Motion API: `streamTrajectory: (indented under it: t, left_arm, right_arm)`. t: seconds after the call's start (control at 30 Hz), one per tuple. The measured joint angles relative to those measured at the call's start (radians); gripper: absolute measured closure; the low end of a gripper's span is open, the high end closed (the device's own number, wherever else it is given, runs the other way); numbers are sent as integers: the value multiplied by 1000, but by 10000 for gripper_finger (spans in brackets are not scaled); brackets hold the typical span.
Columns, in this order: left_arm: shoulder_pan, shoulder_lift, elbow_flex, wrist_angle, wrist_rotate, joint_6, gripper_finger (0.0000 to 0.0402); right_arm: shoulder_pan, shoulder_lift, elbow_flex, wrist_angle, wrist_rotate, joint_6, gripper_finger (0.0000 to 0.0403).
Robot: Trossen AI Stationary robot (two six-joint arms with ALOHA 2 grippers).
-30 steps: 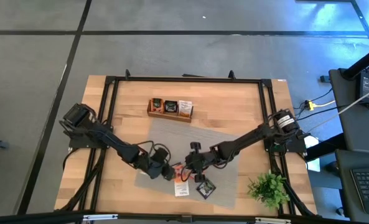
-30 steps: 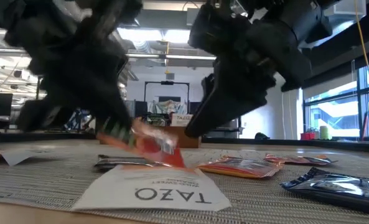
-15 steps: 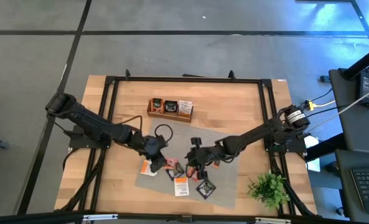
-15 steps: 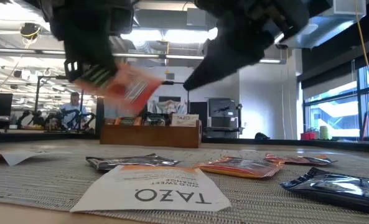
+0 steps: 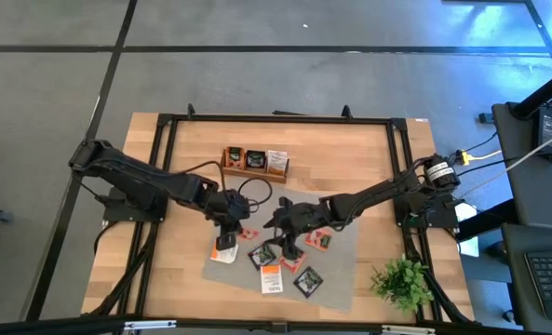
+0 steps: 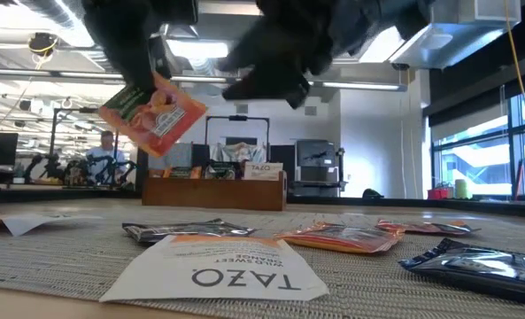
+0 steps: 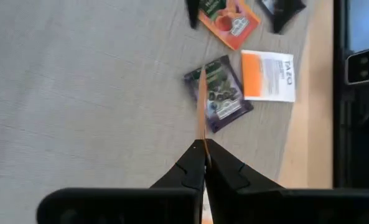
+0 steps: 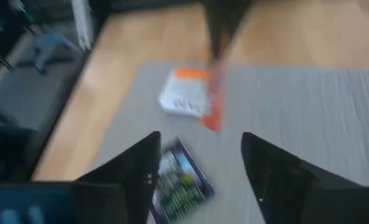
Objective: Pick & Place Tea
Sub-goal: Put the orange tea bag into the left section of the wooden organizer
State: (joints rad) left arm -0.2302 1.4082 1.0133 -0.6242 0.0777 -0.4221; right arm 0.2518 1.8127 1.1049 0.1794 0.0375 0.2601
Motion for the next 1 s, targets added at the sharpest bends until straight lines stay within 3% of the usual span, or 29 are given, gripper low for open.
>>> streamTrajectory:
  t: [0.17,0.37,0.63,1.0]
  left_arm:
    - [-2,0,56,-60,-16,36,399]
    - [-5,0,63,-59,-17,43,399]
    - [-18,0,63,-35,-19,43,399]
    - [-19,0,63,-22,-17,42,398]
  right_arm:
    - [0,0,0,95,1,4,128]
    - [0,41,0,124,31,-7,129]
    - [0,68,0,162,47,-29,164]
    - [-8,68,0,160,48,-30,261]
